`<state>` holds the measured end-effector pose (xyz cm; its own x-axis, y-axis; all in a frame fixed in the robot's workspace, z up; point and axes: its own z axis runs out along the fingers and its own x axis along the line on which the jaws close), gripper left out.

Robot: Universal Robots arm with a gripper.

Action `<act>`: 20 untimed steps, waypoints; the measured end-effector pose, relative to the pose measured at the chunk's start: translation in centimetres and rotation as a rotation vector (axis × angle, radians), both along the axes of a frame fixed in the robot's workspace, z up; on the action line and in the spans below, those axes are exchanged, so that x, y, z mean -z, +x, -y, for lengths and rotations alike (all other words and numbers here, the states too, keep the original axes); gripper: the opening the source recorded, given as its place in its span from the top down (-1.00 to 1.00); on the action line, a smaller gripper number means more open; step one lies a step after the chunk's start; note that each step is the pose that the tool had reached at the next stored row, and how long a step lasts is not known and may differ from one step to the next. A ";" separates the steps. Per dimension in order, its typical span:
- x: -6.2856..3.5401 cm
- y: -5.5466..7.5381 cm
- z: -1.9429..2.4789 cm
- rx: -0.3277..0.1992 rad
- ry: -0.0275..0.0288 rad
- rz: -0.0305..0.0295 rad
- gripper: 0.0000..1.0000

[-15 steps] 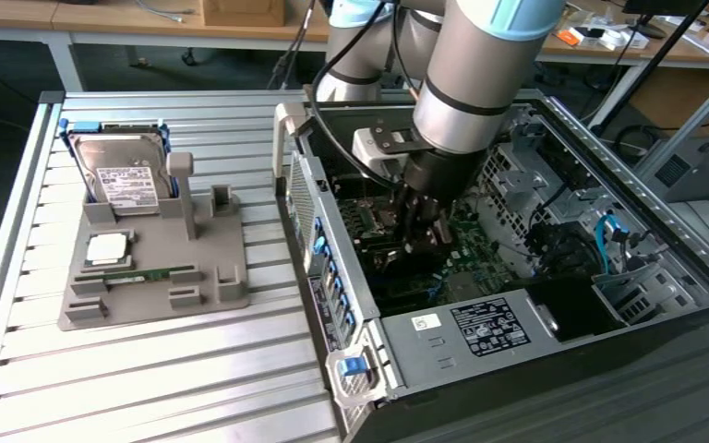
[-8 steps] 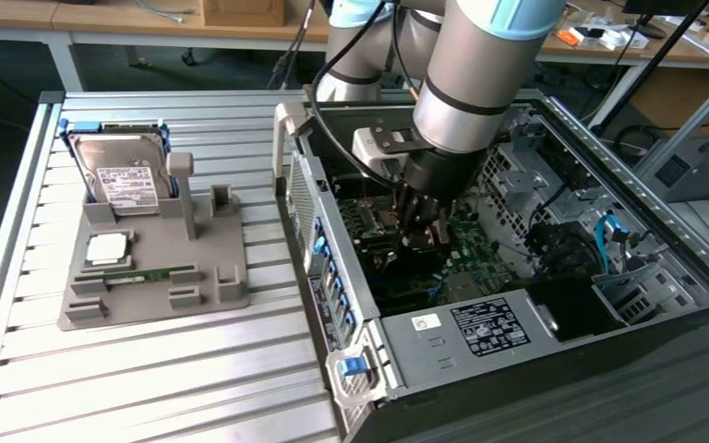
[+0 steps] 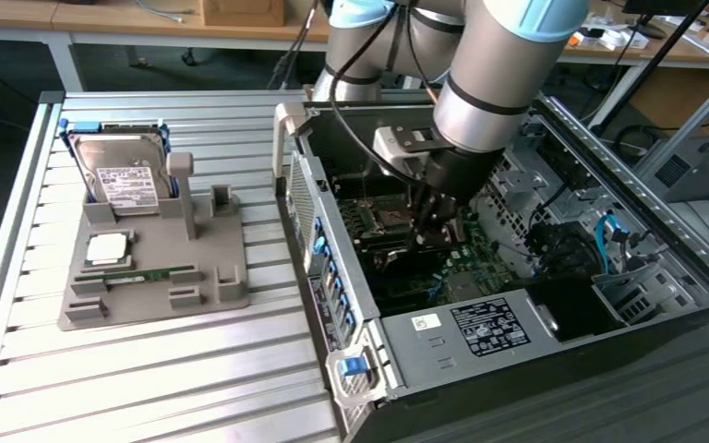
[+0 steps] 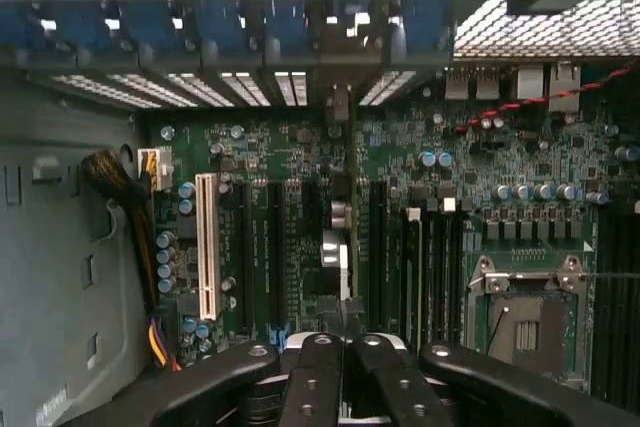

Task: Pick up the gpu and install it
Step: 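Insert the gpu into the slot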

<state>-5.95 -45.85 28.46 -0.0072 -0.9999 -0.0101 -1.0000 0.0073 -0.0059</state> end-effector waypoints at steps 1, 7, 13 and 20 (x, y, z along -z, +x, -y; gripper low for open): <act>0.00 0.4 0.00 0.000 0.0000 -0.0022 0.80; 0.03 2.5 0.00 0.000 0.0000 -0.0125 0.80; 0.06 3.6 0.00 0.000 0.0000 -0.0174 0.80; 0.08 4.4 0.00 0.000 -0.0001 -0.0197 0.80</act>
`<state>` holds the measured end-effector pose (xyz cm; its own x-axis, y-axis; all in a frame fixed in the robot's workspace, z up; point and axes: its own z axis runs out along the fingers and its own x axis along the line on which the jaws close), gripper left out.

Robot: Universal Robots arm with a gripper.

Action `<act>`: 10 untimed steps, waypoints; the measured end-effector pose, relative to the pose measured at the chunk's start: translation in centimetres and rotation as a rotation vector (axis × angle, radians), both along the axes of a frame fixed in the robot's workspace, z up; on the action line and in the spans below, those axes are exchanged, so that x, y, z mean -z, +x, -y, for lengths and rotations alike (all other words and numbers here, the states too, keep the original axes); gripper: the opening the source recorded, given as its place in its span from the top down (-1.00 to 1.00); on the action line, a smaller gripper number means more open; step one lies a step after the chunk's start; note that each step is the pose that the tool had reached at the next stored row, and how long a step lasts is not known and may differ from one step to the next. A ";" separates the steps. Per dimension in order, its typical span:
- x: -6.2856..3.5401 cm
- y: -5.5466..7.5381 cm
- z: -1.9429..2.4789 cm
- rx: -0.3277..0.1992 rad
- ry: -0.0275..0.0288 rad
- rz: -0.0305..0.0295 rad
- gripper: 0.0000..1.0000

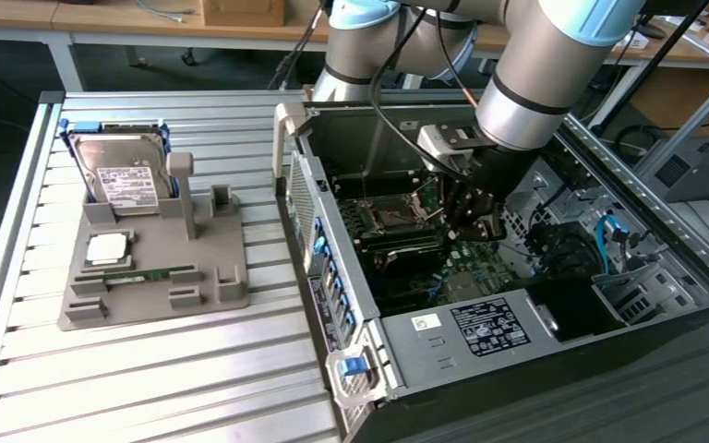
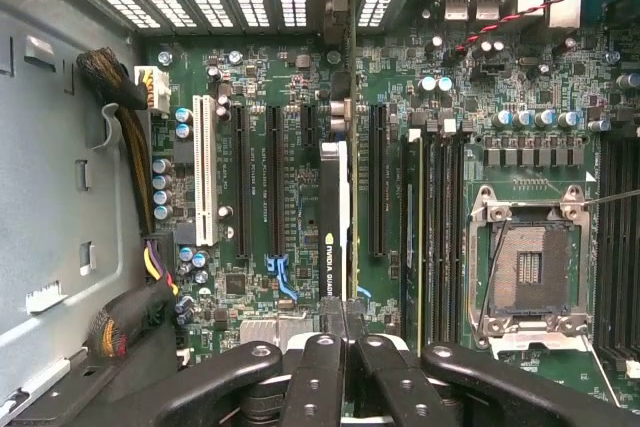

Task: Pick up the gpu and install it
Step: 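Insert the gpu into the slot, then press down on the gpu until it lock into place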

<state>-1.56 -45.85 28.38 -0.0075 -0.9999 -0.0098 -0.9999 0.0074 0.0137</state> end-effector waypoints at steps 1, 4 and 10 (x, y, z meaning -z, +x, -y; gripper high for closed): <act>0.00 0.0 0.00 0.000 0.0001 0.0000 0.80; 0.00 0.0 0.00 0.000 0.0001 0.0000 0.80; 0.00 0.0 0.00 0.000 0.0000 0.0000 0.80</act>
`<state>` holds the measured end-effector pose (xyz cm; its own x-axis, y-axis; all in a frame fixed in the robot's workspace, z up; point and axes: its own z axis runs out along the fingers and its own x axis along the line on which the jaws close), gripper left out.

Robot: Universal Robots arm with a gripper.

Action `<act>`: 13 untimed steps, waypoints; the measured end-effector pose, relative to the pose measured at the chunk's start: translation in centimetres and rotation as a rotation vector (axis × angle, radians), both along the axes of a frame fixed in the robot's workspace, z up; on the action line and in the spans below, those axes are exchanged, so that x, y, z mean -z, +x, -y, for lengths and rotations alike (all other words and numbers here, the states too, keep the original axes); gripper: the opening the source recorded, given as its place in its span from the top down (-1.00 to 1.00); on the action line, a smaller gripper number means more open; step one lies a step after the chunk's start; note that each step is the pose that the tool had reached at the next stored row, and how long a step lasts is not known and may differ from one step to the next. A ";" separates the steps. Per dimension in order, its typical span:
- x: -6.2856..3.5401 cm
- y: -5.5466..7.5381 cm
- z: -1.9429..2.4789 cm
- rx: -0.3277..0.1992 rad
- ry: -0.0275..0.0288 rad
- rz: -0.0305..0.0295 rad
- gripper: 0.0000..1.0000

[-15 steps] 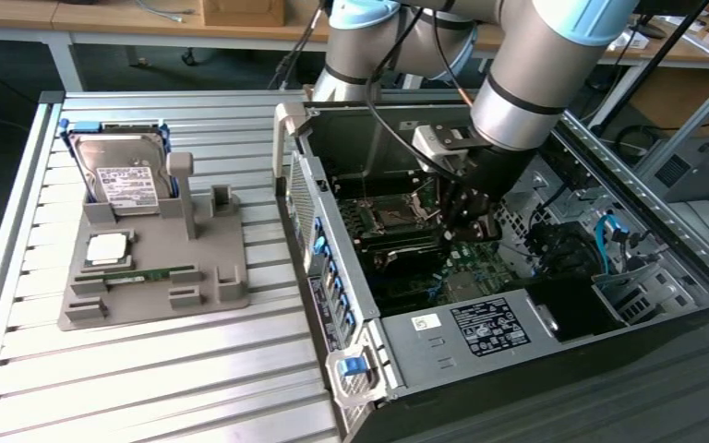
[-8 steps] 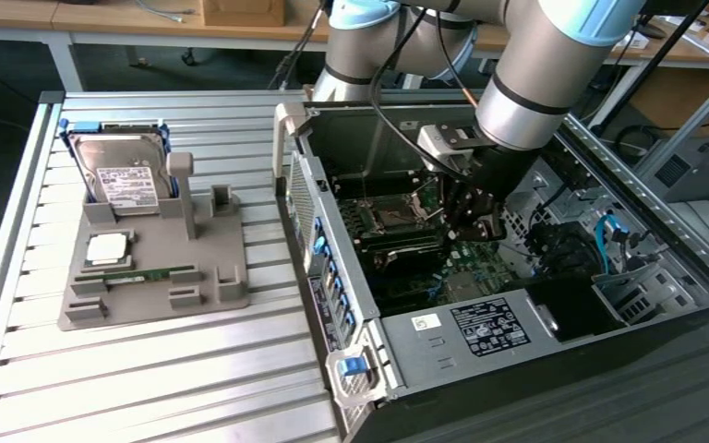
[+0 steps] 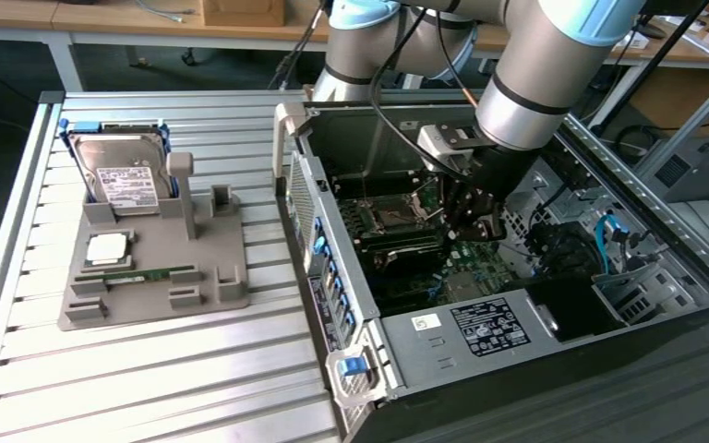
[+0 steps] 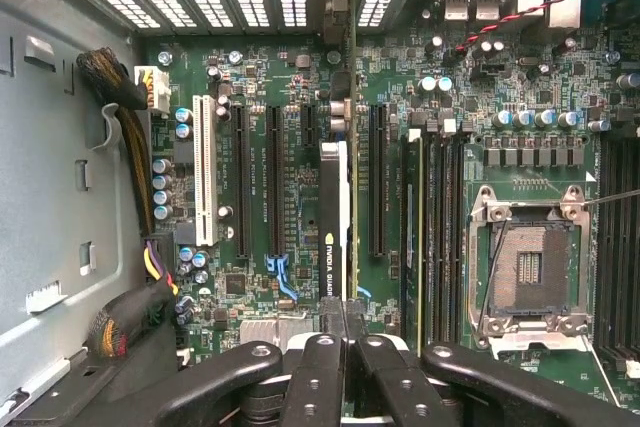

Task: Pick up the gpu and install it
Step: 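Press down on the gpu until it lock into place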

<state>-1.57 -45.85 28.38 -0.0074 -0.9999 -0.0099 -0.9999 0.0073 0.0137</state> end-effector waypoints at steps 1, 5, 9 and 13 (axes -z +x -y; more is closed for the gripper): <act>0.00 0.0 0.00 0.000 0.0000 0.0000 0.80; 0.10 -2.5 0.00 0.000 -0.0001 0.0000 0.80; 0.16 -4.4 0.00 0.000 0.0000 0.0000 0.80; 0.30 -6.5 -0.67 0.000 0.0001 0.0000 0.80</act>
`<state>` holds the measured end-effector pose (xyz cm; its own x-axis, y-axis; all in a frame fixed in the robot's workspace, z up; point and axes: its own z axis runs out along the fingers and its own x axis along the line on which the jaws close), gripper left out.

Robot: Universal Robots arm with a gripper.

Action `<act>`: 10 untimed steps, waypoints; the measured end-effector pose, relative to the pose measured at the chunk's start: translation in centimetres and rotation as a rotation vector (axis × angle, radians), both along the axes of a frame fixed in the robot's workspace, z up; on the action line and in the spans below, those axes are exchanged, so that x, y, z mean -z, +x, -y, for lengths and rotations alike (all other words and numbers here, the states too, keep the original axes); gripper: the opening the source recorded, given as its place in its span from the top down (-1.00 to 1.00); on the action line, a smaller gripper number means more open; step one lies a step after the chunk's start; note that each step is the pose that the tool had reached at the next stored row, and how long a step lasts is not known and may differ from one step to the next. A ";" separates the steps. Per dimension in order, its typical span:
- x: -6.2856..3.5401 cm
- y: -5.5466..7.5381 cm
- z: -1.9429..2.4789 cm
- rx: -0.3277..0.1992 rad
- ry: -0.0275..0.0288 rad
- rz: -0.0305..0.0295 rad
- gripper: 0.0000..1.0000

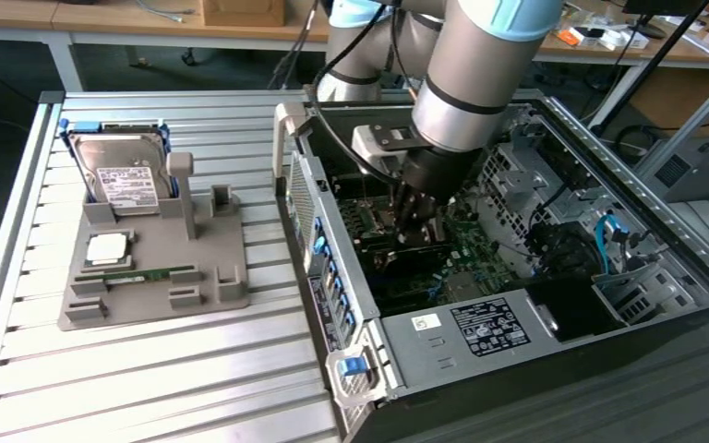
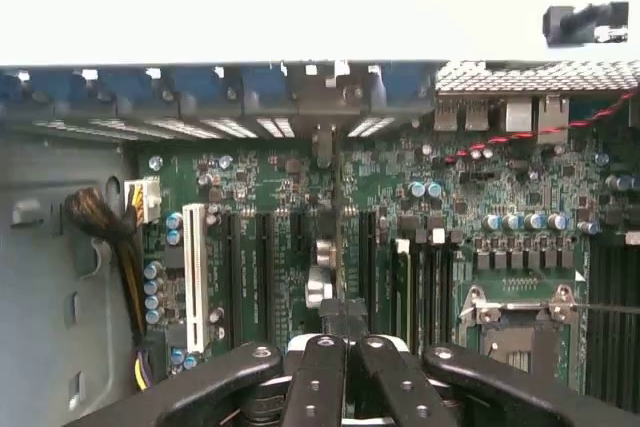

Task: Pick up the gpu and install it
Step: 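Press down on the gpu until it lock into place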

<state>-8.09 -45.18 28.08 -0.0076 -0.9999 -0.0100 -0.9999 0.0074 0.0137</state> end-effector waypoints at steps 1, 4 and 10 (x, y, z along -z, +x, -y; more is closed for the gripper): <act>0.06 -0.5 0.00 0.000 -0.0001 0.0000 0.80; 0.21 -1.6 0.00 0.000 -0.0001 0.0000 0.80; 0.29 -2.0 0.00 0.000 -0.0001 0.0000 0.80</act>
<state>-10.08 -45.18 27.79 -0.0075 -0.9999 -0.0099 -0.9999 0.0073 0.0137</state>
